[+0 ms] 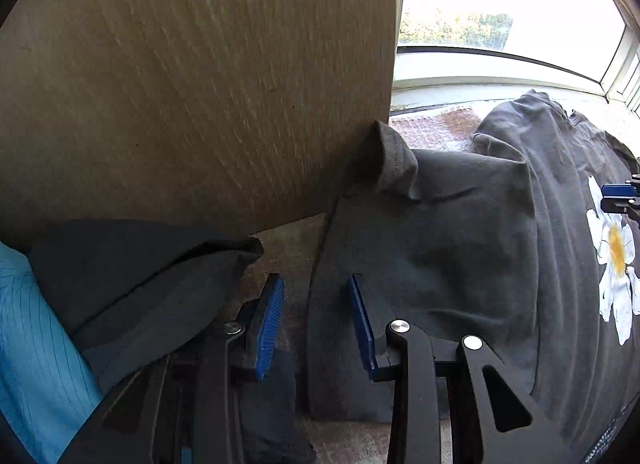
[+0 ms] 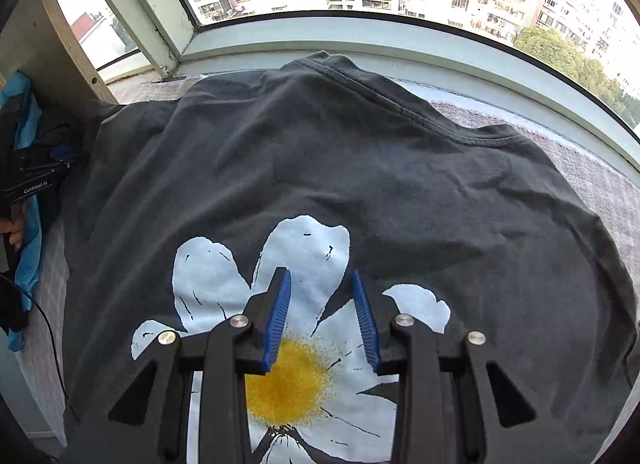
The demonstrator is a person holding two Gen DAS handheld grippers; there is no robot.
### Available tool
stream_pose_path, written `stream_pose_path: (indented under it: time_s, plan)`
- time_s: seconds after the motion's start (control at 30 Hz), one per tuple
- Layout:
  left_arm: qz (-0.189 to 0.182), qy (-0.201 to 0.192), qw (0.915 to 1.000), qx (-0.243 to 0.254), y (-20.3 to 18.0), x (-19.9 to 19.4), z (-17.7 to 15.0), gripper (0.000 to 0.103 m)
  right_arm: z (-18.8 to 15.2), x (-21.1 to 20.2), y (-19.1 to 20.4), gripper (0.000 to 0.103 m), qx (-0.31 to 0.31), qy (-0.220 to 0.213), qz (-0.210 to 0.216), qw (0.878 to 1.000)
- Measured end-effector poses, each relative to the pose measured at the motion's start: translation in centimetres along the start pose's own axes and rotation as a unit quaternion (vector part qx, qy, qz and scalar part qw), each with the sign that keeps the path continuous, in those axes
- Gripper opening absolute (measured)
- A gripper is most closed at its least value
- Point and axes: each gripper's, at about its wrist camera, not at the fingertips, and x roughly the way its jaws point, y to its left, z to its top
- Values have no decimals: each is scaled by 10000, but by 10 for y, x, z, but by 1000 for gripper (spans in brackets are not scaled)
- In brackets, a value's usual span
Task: Fold clothes
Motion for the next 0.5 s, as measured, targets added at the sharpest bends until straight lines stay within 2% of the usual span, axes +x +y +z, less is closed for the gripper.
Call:
stream_pose_path:
  time_s: [0.23, 0.3, 0.43, 0.47, 0.5]
  plan:
    - [-235, 19, 9997, 56, 2, 6, 2, 33, 3, 2, 6, 34, -185, 66, -126, 9997]
    - [-235, 24, 9997, 73, 2, 6, 2, 41, 3, 3, 9, 36, -269, 62, -190, 9994]
    - [-272, 55, 9995, 156, 1, 8, 3, 45, 2, 4, 13, 37, -377, 51, -295, 9988]
    - [-343, 40, 9992, 184, 0, 8, 2, 42, 3, 4, 13, 37, -387, 58, -302, 9988]
    - [-414, 25, 9989, 212, -1, 8, 2, 26, 4, 3, 13, 37, -383, 69, -292, 9988]
